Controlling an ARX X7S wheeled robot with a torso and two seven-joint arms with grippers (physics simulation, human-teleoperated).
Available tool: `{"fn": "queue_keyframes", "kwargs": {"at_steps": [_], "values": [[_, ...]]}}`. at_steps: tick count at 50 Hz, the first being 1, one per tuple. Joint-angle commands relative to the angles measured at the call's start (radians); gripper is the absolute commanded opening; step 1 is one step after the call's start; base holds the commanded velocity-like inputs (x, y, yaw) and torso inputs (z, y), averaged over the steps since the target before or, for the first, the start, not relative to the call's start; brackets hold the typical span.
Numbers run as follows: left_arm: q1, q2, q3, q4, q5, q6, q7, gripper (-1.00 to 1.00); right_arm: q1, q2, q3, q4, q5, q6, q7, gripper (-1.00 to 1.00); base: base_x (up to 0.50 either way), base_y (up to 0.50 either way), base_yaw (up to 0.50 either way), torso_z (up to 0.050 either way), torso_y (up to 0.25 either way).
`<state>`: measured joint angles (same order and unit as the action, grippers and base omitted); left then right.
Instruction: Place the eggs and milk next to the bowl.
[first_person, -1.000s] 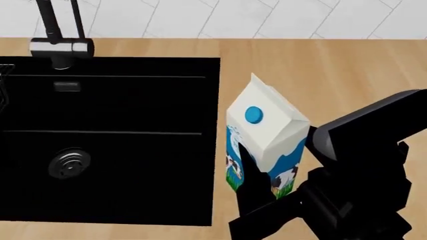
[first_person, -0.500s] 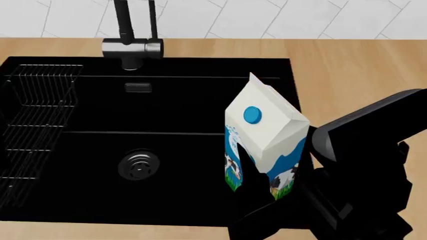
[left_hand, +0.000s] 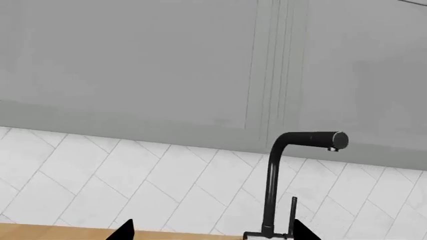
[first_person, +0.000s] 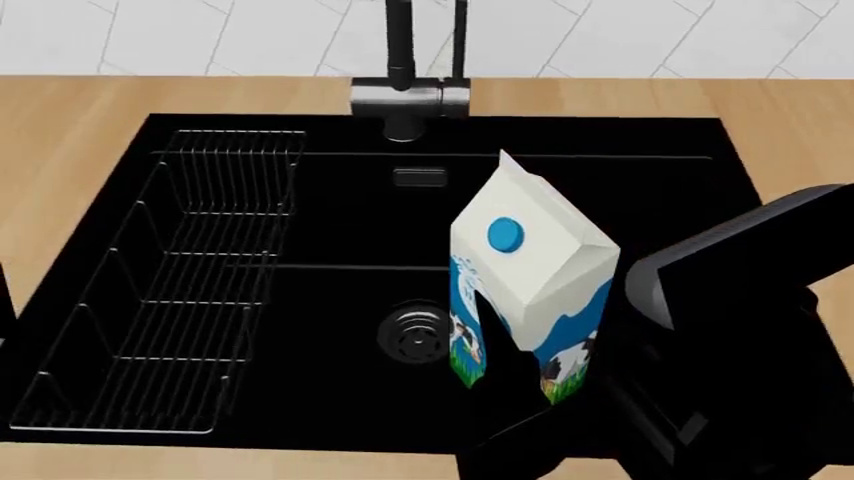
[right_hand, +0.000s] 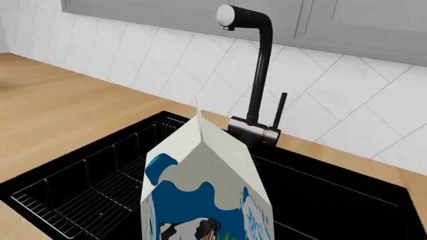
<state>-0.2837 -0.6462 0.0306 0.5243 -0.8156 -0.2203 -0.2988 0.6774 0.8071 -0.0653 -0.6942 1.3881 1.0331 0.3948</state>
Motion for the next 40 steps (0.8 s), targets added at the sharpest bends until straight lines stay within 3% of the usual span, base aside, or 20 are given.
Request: {"fn": "queue_keyframes", "kwargs": {"at_steps": [1, 40], "values": [[0.004, 0.0, -0.001, -0.003, 0.0, 0.005, 0.004, 1.0, 0.003, 0.002, 0.003, -0.009, -0.009, -0.003, -0.013, -1.0, 0.0, 0.5, 0.0, 0.0, 0.0], [-0.003, 0.004, 0.01, -0.011, 0.011, 0.012, 0.006, 1.0, 0.009, 0.011, -0.009, -0.008, -0.002, -0.009, -0.011, -1.0, 0.0, 0.5, 0.0, 0.0, 0.001]]}}
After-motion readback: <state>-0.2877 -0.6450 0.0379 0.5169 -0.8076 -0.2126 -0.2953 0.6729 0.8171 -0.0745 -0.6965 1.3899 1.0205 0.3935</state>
